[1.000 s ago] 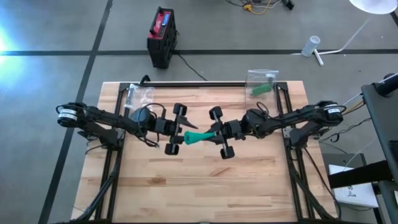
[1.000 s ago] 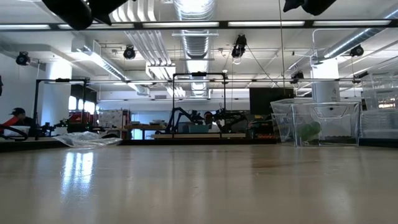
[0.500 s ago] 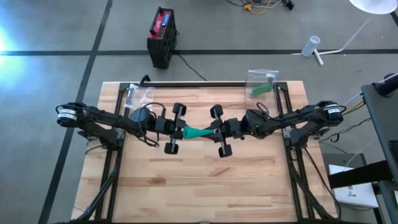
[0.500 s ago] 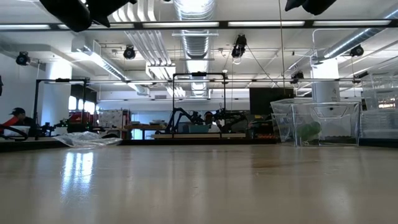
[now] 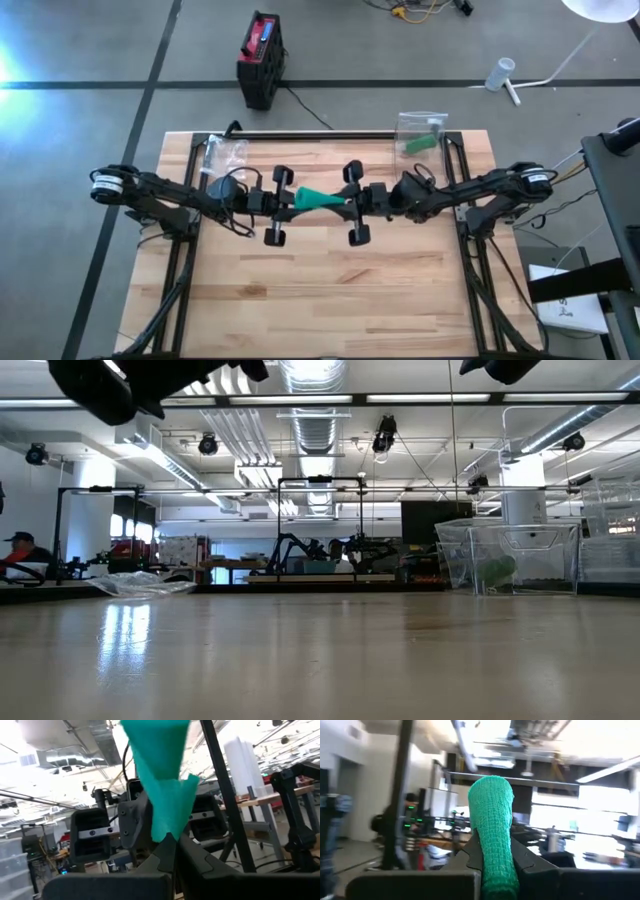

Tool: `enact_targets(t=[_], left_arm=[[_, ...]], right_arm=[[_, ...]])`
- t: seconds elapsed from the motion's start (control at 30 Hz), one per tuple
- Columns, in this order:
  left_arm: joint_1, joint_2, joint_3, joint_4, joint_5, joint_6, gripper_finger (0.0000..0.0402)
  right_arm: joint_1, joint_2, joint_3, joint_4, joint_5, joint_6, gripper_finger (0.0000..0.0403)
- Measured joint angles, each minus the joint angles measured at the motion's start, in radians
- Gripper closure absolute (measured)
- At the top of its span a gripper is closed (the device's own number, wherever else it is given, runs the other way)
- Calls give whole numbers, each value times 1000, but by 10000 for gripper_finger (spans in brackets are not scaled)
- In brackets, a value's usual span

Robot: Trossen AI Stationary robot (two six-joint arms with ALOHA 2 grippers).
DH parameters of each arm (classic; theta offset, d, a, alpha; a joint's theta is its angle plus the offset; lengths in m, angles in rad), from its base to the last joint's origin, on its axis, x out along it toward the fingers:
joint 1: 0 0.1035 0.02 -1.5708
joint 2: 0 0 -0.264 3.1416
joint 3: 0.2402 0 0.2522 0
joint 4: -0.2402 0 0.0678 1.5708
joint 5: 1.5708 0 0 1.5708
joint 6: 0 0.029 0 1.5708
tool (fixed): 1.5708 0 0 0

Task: Roll bandage
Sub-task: Roll the dark green bandage

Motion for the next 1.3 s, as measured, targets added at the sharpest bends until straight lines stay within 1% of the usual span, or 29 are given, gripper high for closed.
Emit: enact_targets(t=[0.17,0.23,0.57,0.73,0.9,0.97,1.13,1.3], left_arm=[[-3,-7,-8,11,-3,-1,402],[-3,-20,-9,10,-4,-3,401],[-3,-34,-6,7,-5,-3,401],[-4,-34,-6,7,-66,-50,395],[-4,-34,-6,6,-85,-97,356],[-4,-34,-6,7,-91,-117,333],[-4,-34,-6,7,-156,-172,271],[2,-34,-6,9,-161,-227,214]], right_arm=[[1,-4,0,-68,127,-59,380],[1,-4,0,-86,154,-78,380],[1,-4,1,-117,165,-122,380],[0,0,2,-130,179,-170,382],[2,0,2,-162,228,-237,382],[2,0,3,-166,232,-264,382],[1,0,3,-171,243,-337,383],[1,0,3,-191,266,-388,379]])
